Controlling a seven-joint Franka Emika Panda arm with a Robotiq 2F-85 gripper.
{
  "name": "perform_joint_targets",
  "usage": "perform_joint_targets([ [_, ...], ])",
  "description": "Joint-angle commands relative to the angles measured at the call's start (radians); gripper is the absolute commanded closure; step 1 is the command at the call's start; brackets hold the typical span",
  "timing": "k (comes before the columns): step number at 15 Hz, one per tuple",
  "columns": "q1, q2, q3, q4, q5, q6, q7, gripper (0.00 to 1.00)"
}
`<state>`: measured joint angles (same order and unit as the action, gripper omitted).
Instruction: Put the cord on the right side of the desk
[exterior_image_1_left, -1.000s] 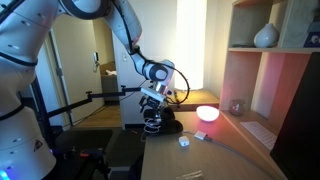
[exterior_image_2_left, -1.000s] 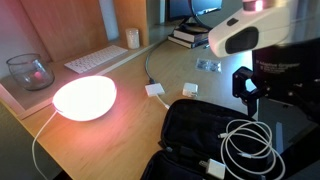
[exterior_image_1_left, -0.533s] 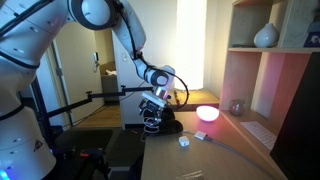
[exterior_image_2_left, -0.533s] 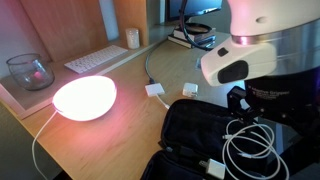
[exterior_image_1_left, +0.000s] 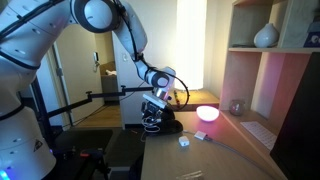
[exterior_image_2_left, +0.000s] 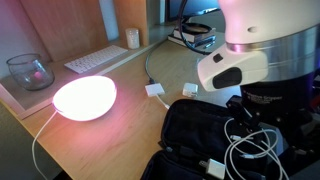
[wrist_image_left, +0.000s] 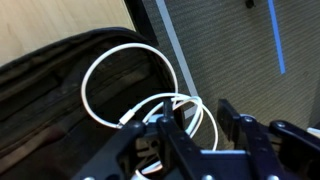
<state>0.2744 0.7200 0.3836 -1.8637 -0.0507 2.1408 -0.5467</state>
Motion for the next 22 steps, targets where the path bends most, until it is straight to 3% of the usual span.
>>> perform_joint_targets([
  [1, 0.005, 0.006, 0.005, 0.028, -0.010, -0.020, -0.008, 0.80],
  [4, 0.010, -0.001, 0.007, 0.037, -0.015, -0.027, -0.010, 0.99],
  [11, 0.012, -0.090, 0.006, 0.017, -0.018, -0.060, 0.010, 0.99],
  [22, -0.068, -0.400, -0.018, -0.147, 0.044, -0.092, 0.021, 0.99],
])
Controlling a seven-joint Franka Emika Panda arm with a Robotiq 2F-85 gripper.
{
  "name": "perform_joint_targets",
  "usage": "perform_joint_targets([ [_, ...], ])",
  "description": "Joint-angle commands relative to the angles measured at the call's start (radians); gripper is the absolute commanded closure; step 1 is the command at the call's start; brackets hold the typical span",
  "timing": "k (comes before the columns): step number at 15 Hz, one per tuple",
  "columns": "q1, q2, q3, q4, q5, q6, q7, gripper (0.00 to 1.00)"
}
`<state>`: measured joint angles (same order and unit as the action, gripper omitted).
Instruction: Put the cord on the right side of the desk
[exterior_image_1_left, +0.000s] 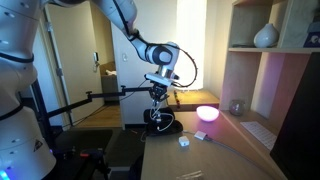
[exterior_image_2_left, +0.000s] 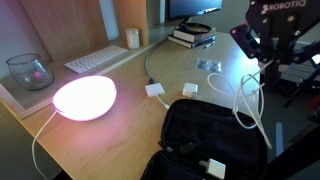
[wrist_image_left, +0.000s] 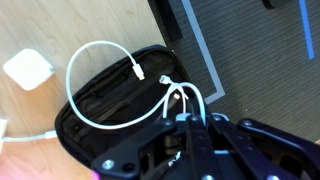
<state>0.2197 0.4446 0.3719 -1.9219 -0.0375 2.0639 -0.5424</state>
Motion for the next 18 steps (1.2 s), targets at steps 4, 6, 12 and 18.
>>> perform_joint_targets([
  [4, -0.014, -0.235, -0.014, -0.158, 0.054, -0.015, 0.024, 0.99],
  [6, -0.014, -0.271, -0.023, -0.190, 0.064, -0.008, 0.030, 0.99],
  [12, -0.066, -0.269, -0.054, -0.289, 0.313, 0.116, -0.123, 0.99],
  [18, -0.100, -0.266, -0.104, -0.398, 0.418, 0.205, -0.167, 0.99],
])
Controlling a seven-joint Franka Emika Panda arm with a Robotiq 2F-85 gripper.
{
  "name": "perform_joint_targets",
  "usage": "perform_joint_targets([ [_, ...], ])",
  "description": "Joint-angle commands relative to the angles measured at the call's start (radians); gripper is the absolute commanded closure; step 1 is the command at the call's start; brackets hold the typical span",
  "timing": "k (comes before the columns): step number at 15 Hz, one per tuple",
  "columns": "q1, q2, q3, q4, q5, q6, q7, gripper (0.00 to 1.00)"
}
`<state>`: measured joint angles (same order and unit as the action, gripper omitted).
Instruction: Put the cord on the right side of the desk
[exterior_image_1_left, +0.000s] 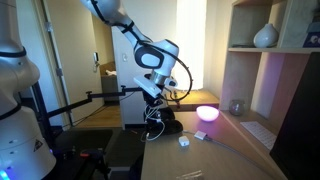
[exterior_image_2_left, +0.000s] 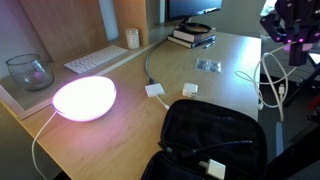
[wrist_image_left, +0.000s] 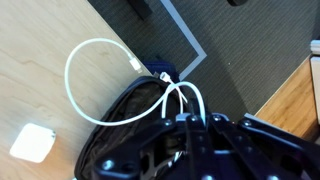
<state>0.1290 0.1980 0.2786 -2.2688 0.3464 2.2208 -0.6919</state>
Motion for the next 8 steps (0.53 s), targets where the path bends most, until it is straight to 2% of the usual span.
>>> perform_joint_targets([
  [1, -0.013, -0.023, -0.016, -0.065, 0.038, 0.054, -0.017, 0.99],
  [8, -0.010, -0.081, -0.051, -0.112, -0.001, 0.079, 0.054, 0.99],
])
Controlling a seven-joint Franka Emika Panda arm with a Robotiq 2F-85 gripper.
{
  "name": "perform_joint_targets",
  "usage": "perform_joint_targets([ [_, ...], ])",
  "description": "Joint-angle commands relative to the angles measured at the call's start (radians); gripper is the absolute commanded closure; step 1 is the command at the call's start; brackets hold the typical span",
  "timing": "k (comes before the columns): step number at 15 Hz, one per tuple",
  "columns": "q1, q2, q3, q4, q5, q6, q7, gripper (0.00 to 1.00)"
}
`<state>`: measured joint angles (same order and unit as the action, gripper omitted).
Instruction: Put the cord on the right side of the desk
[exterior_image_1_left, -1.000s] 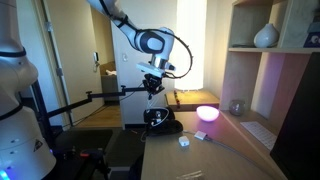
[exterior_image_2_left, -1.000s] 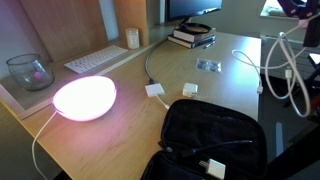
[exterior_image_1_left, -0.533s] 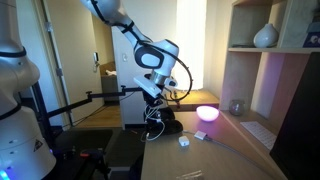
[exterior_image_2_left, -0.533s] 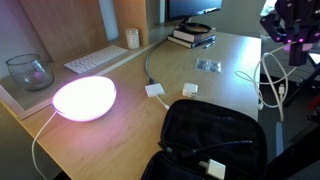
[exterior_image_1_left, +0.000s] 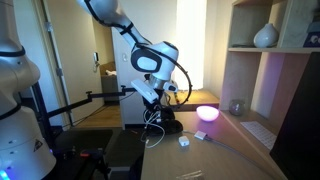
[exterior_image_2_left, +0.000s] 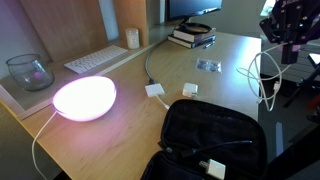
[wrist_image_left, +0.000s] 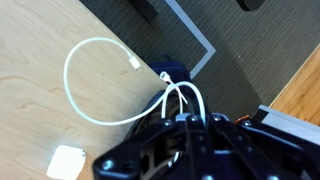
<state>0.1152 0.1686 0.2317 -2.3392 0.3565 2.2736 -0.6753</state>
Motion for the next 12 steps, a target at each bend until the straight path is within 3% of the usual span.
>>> perform_joint_targets([
  [1, 0.008, -0.051, -0.004, -0.044, -0.014, 0.038, 0.036, 0.99],
  [9, 0.012, -0.056, 0.005, -0.081, 0.014, 0.161, 0.035, 0.99],
  [12, 0.007, -0.017, 0.002, -0.046, 0.000, 0.140, 0.014, 0.99],
])
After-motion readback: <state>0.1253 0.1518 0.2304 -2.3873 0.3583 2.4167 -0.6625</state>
